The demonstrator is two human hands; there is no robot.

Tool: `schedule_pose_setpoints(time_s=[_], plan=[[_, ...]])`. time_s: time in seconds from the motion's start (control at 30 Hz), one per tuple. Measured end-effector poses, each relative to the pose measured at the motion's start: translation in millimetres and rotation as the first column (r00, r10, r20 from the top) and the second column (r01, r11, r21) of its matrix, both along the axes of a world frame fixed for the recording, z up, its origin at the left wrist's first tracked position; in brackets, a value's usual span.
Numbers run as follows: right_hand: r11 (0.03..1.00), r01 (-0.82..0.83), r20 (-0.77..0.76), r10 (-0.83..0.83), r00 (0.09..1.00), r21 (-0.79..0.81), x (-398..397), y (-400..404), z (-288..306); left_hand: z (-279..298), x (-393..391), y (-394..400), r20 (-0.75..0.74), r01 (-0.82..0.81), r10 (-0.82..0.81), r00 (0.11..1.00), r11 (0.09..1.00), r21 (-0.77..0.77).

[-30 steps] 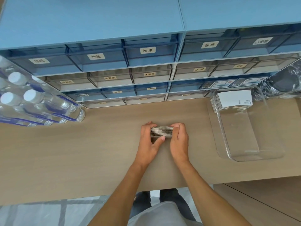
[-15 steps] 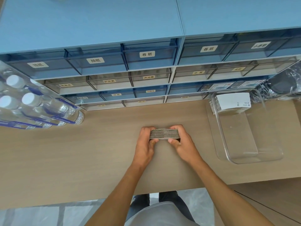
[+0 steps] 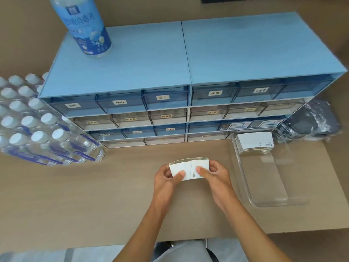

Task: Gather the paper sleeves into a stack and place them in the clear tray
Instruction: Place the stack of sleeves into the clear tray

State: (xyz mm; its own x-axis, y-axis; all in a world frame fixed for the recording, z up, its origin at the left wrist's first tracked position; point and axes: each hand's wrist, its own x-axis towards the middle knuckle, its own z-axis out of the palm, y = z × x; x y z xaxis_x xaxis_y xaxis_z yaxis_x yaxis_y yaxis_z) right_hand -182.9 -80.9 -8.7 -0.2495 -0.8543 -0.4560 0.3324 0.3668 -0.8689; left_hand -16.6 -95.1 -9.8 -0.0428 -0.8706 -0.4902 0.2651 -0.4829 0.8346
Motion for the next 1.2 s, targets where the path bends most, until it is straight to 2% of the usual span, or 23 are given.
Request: schedule_pose_setpoints(time_s=[0.1, 0.3, 0.37, 0.47, 0.57, 0.73, 0.87, 0.93, 1.07, 1.2], plan=[[0.999, 0.036, 0.049, -0.035, 0.998, -0.009, -9, 6, 14, 16, -16, 7, -0.083, -0.04, 0.04, 0.996, 0.999, 0.006], [0.982, 0.182, 0.174, -0.172, 0.97, -0.044, -24, 15, 41, 47, -48, 8, -0.147, -0.056, 0.051, 0.988, 0.998, -0.033], [0.963, 0.266, 0.26, -0.246, 0.934, -0.045, -29, 19, 50, 56, -61, 7, -0.162, -0.055, 0.051, 0.985, 0.998, -0.021], [0.923, 0.385, 0.425, -0.352, 0.834, 0.008, -41, 32, 58, 64, -87, 7, -0.174, -0.016, 0.018, 0.985, 1.0, 0.014], [0.903, 0.425, 0.503, -0.393, 0.77, 0.055, -60, 48, 65, 70, -118, 12, -0.217, 0.052, -0.043, 0.975, 0.998, 0.038], [0.834, 0.542, 0.493, -0.516, 0.701, 0.102, -94, 64, 68, 78, -167, 26, -0.247, 0.096, -0.062, 0.967, 0.987, 0.126], [0.793, 0.59, 0.457, -0.586, 0.669, 0.152, -125, 61, 62, 77, -210, 34, -0.217, 0.01, 0.044, 0.975, 0.971, 0.238], [0.791, 0.585, 0.431, -0.598, 0.676, 0.181, -141, 58, 57, 74, -232, 38, -0.192, -0.056, 0.12, 0.974, 0.95, 0.308], [0.816, 0.509, 0.384, -0.578, 0.72, 0.274, -169, 48, 43, 65, -270, 43, -0.289, -0.093, 0.276, 0.917, 0.852, 0.516], [0.813, 0.431, 0.304, -0.556, 0.773, 0.391, -184, 37, 25, 47, -288, 41, -0.231, -0.186, 0.401, 0.887, 0.766, 0.615]])
